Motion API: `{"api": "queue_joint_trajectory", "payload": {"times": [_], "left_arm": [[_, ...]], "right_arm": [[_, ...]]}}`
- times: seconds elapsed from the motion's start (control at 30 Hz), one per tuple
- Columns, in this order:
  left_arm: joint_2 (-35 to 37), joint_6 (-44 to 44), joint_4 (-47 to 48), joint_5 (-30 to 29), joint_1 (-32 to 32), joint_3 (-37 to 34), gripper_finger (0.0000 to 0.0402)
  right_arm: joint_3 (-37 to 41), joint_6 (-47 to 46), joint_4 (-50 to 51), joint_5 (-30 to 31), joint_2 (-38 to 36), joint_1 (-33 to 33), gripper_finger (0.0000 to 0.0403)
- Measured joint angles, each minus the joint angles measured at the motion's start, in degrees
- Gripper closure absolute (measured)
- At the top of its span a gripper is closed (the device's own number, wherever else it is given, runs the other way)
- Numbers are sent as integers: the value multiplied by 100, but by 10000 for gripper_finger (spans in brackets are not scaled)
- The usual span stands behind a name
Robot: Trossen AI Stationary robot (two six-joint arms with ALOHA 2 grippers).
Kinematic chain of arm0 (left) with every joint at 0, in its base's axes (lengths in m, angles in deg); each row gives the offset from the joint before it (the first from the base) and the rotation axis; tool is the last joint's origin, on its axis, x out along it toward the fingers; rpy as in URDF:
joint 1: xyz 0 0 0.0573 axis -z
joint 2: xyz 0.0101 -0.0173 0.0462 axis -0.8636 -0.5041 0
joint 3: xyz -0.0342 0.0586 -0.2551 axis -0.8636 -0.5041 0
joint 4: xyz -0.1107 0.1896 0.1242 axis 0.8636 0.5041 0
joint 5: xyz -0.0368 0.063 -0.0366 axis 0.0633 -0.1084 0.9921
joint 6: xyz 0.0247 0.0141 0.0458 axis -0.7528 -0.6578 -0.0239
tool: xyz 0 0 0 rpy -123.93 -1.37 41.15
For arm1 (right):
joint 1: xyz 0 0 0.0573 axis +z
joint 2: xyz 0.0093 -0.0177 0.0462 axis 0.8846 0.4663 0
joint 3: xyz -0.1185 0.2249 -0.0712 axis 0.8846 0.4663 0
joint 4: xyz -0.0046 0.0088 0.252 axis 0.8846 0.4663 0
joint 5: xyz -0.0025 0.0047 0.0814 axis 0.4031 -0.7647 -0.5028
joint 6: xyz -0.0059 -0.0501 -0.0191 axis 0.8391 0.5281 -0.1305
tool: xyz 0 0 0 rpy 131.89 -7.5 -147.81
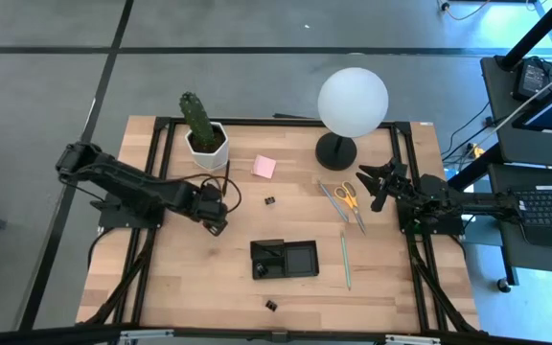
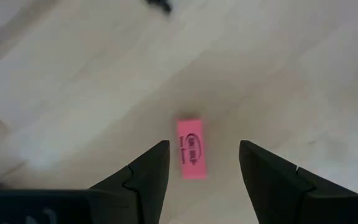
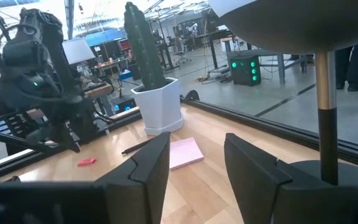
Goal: Pick and place office supplies into organizer
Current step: Put the pink eraser into the mesh desk organizer
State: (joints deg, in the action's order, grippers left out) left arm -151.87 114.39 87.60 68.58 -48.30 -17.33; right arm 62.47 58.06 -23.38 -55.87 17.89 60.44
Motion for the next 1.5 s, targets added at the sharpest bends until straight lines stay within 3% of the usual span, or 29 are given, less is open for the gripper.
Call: {"api": "queue_joint_trajectory", "payload": {"times": [0.37,1.07,1.5], "left_arm": [[-692,-228,-37,818,-361,0,215],[-1281,-289,-266,916,-368,2,215],[-1398,-726,-502,1302,-565,0,220]], "right_arm": [[0,0,2,0,0,0,249],[0,120,0,-2,0,0,249],[1,111,0,-9,0,1,249]]}}
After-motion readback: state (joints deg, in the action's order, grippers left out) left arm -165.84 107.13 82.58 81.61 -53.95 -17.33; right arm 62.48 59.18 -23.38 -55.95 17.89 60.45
